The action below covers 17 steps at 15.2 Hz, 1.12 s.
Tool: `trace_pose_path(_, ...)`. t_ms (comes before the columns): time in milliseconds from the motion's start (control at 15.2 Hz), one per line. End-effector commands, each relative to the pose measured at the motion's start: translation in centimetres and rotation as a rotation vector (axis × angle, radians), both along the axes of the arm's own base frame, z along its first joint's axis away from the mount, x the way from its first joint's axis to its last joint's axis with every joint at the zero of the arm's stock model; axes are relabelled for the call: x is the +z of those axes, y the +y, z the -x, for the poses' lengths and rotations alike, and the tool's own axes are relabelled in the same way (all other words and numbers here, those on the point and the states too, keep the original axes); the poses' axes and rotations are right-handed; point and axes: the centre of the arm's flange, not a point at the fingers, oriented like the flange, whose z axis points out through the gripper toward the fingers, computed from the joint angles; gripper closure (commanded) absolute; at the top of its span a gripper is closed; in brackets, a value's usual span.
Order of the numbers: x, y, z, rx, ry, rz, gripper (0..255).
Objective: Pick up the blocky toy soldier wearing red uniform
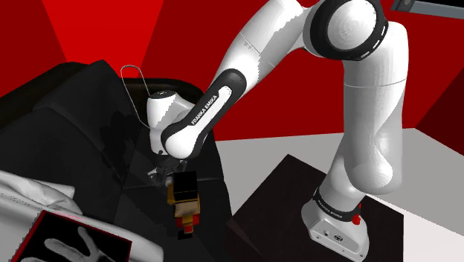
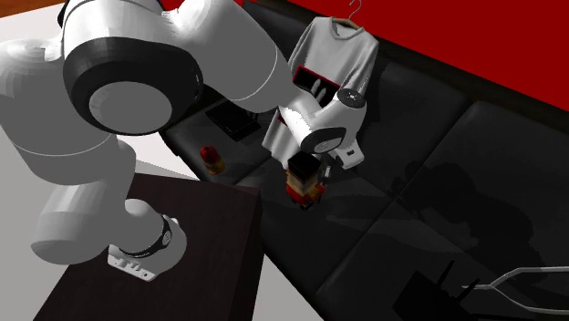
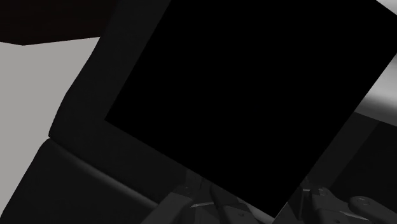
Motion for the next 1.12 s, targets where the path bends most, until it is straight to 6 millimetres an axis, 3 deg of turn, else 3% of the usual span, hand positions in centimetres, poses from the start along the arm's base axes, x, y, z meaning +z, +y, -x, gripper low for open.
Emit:
trace_pose_path(0, 0.4, 0.0, 0.1, 0.0, 0.002, 0.001, 255)
trace_pose_path(924, 7.8, 0.0, 0.1, 0.0, 0.002, 0.001, 255)
trace_pose_path(1056, 7.9, 0.0, 0.1, 0.0, 0.002, 0.001, 255)
